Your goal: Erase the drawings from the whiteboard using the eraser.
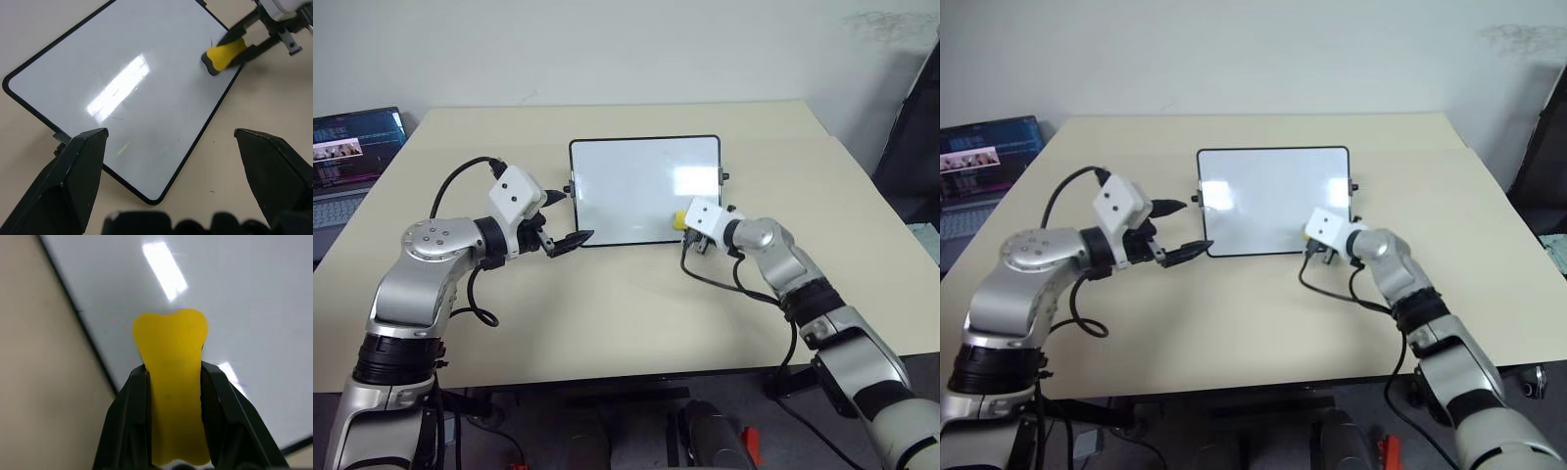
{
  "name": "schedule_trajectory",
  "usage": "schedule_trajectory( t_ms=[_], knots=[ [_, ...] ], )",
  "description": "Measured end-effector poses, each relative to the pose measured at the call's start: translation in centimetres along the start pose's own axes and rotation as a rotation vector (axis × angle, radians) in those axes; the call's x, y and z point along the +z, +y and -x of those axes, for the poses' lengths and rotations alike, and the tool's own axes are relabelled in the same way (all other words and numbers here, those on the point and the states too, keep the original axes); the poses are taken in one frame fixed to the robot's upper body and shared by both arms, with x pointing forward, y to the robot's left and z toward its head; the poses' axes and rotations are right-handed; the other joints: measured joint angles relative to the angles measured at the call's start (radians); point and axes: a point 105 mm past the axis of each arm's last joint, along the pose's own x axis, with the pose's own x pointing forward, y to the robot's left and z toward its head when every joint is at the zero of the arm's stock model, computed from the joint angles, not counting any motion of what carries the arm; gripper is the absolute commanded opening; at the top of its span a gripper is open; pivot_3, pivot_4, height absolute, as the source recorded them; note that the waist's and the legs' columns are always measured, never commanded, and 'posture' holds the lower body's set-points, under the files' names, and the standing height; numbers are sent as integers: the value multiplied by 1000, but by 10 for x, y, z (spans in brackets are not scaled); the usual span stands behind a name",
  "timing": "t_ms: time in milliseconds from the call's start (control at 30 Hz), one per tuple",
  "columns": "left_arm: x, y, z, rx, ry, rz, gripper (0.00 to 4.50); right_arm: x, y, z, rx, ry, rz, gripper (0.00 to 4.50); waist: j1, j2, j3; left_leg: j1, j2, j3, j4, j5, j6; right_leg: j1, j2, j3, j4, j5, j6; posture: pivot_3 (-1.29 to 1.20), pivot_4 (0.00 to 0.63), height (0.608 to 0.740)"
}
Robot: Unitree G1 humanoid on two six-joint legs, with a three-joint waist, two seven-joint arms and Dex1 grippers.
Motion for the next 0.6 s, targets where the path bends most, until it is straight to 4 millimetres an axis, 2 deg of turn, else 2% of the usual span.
schedule_trajectory(
  t_ms=[133, 267, 467, 600],
  knots=[
    [0, 0, 0, 0, 0, 0, 4500, -5, -39, 5, -175, 21, -28, 976, 5, 0, 0, 0, 0, 0, 0, 1, -1, 0, 0, 0, 0, 0, -1, 0, 150, 740],
    [0, 0, 0, 0, 0, 0, 4500, -5, -51, 6, -230, 21, -20, 976, 5, 0, 0, -1, 0, 0, -1, 1, -1, 0, 0, 1, -1, 0, 0, 0, 150, 740],
    [0, 0, 0, 0, 0, 0, 4500, -4, -42, 6, -189, 8, -14, 976, 5, 0, 0, -1, 0, 0, -2, 1, -1, 0, 0, 1, -1, 0, 0, 0, 150, 740],
    [0, 0, 0, 0, 1, 0, 4500, -8, -12, 7, -29, 4, 2, 976, 1, 0, 0, 0, 0, 0, -4, 1, -1, 0, 0, 0, -1, 2, 3, 0, 150, 740]
  ],
)
